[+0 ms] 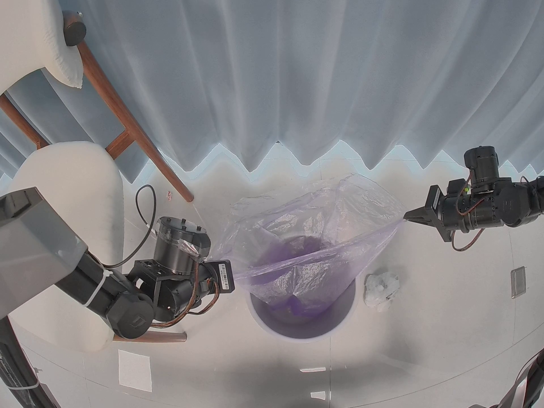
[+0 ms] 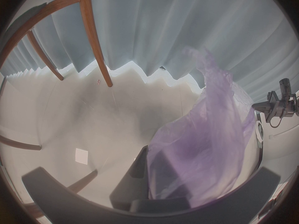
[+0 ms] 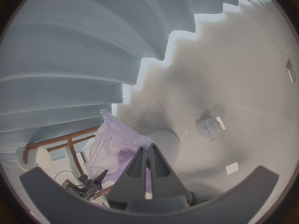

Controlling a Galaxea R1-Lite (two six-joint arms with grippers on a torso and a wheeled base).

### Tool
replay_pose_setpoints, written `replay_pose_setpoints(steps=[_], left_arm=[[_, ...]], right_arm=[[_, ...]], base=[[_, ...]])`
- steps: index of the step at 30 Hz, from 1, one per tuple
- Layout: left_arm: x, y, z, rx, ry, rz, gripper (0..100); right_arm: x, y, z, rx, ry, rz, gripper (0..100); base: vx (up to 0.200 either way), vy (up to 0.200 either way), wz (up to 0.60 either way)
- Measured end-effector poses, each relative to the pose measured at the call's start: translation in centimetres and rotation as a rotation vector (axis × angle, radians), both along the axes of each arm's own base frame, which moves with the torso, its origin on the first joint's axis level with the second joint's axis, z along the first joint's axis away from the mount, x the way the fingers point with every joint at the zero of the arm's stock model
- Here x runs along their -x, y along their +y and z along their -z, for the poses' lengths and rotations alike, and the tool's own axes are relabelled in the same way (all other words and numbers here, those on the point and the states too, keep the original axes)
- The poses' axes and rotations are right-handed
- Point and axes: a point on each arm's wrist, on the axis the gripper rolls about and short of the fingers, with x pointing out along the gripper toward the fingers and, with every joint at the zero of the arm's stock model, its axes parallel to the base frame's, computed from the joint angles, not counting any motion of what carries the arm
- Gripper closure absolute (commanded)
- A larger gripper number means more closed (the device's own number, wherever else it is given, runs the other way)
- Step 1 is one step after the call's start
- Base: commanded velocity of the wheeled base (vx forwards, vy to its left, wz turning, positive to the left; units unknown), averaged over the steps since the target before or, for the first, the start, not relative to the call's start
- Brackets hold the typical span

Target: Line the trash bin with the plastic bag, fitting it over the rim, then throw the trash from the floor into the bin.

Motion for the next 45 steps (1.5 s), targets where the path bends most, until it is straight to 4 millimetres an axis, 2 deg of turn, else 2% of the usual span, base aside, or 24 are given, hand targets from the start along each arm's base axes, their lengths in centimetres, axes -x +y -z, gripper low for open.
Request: replay_pose_setpoints(steps=[7,15,21,29,45], left_arm=[[-1.4,-1.1,0.7,0.015,0.0,-0.004,100],[-3.2,-1.4,2.4,0.017,0.05,-0.049,100],[-3.7,-1.1,3.3,0.015,0.088,-0.077,100],[-3.4,-0.5,4.1,0.0,0.147,-0.102,100],[-1.9,-0.3,5.5,-0.001,0.236,-0.037,100]], right_arm=[[-2.7,0.4,0.4,0.001,-0.019,-0.002,100],[-4.7,0.9,3.8,0.026,0.054,0.009,100],[-5.0,2.0,5.8,0.032,0.107,-0.012,100],[-4.4,2.9,7.9,0.043,0.177,-0.036,100],[-1.2,3.2,10.7,0.06,0.237,-0.065,100]], base=[[0.0,0.0,0.0],[0.0,0.0,0.0],[0.0,0.0,0.0],[0.0,0.0,0.0],[0.0,0.0,0.0]])
